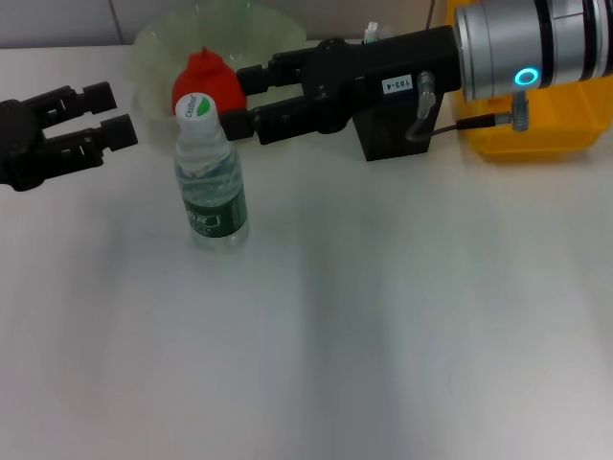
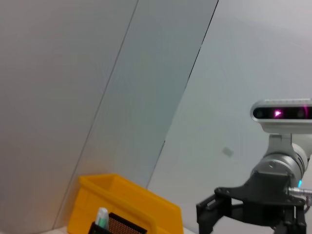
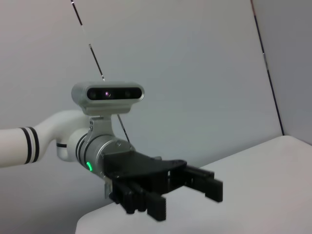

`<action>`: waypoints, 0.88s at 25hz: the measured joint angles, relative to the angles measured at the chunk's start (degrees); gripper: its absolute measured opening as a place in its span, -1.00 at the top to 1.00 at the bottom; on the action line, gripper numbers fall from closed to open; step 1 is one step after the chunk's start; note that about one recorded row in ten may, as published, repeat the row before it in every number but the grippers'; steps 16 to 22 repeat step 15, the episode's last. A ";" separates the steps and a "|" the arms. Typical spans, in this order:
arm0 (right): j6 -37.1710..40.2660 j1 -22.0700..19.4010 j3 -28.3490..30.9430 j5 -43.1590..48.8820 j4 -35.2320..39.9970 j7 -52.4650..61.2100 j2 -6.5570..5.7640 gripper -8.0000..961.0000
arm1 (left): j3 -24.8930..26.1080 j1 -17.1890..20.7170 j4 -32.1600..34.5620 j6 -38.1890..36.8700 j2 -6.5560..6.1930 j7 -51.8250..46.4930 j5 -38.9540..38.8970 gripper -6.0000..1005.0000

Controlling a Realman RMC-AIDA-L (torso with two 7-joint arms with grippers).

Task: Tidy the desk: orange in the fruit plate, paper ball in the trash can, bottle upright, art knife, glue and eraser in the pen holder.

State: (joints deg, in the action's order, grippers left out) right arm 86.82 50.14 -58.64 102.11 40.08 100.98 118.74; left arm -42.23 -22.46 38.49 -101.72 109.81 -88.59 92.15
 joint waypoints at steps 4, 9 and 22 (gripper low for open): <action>-1.31 -0.98 0.72 -0.01 0.23 -0.42 -0.25 -0.64 | -0.35 -1.97 -0.04 0.01 0.36 -0.66 3.57 -0.60; -1.42 -3.20 3.12 -0.26 0.68 -1.19 -0.68 -0.64 | 0.08 -6.13 -0.63 1.21 1.44 -0.88 8.27 -0.60; -0.79 -5.94 4.21 -1.10 1.49 -1.72 -1.17 -0.64 | -0.14 -9.13 -0.64 4.62 2.03 -1.79 10.03 -0.60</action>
